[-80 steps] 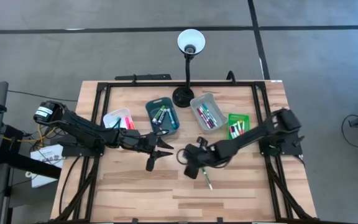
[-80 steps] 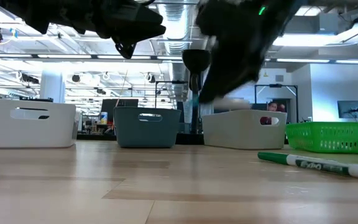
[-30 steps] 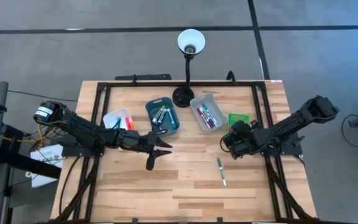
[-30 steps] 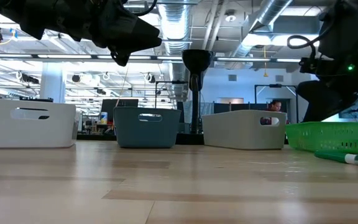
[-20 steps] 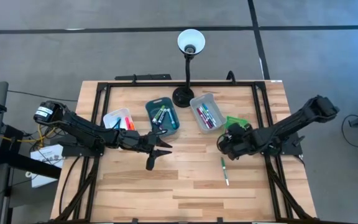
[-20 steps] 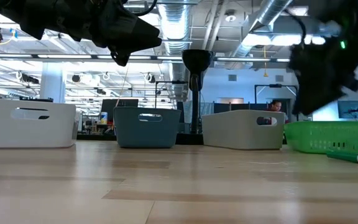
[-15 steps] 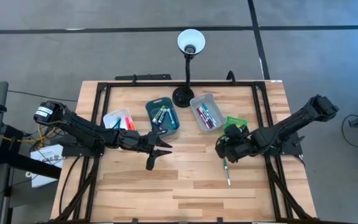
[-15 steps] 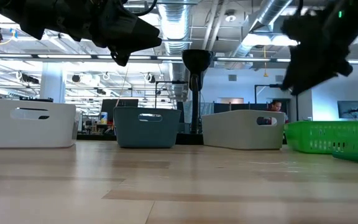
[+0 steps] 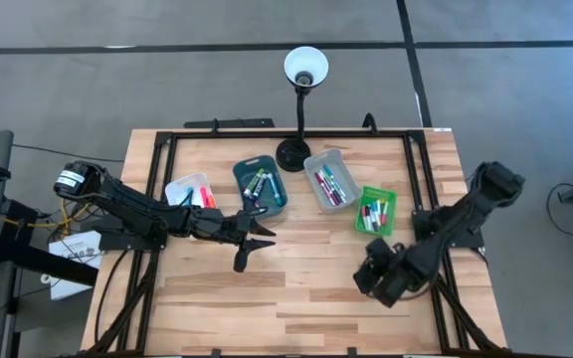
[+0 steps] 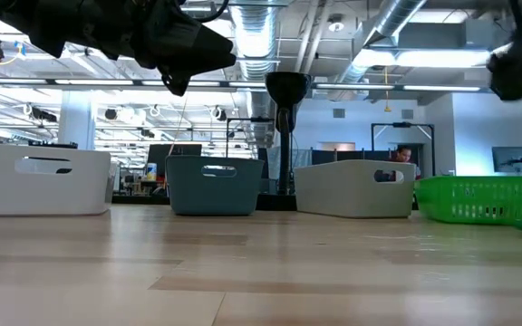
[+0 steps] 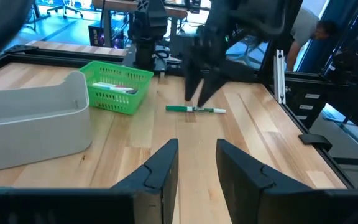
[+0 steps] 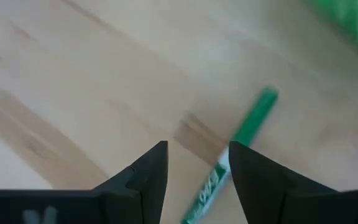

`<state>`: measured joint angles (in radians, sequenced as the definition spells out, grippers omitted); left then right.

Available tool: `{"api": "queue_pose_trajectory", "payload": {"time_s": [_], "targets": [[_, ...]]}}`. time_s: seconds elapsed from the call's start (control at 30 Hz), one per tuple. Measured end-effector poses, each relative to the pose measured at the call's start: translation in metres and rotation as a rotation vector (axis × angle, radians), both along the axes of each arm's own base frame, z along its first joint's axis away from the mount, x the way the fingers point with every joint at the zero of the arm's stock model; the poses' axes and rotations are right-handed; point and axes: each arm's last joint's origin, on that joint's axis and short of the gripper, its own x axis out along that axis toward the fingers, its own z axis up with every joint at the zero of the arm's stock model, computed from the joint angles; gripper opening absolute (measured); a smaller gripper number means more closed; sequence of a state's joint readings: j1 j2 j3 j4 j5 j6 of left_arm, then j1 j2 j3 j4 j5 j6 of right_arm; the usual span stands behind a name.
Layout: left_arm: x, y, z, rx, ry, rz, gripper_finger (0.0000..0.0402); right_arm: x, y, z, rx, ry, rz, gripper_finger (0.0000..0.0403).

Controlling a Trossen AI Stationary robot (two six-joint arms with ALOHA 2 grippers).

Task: Pick & Place Markers
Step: Put the green small marker pen into the gray bin

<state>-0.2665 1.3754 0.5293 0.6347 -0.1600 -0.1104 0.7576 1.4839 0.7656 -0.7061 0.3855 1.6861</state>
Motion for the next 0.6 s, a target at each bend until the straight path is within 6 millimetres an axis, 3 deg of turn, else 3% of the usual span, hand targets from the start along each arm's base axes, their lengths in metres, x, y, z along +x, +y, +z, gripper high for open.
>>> {"api": "queue_pose_trajectory", "payload": {"time_s": [0.13,0.3,0.6], "targets": [[0.0,0.0,0.0,-0.001,-0.003,0.0,0.0104,-0.004,0.01,-0.012,-0.022,0.111,-0.038,0.0159],[0.002,0.007,0.003,-0.004,-0.027,0.035,0.0104,0.003,0.015,-0.009,-0.079,0.121,-0.092,0.0159],[0.002,0.007,0.003,-0.006,-0.031,0.033,0.0104,0.007,0.021,-0.051,-0.284,0.198,-0.111,0.015]]}}
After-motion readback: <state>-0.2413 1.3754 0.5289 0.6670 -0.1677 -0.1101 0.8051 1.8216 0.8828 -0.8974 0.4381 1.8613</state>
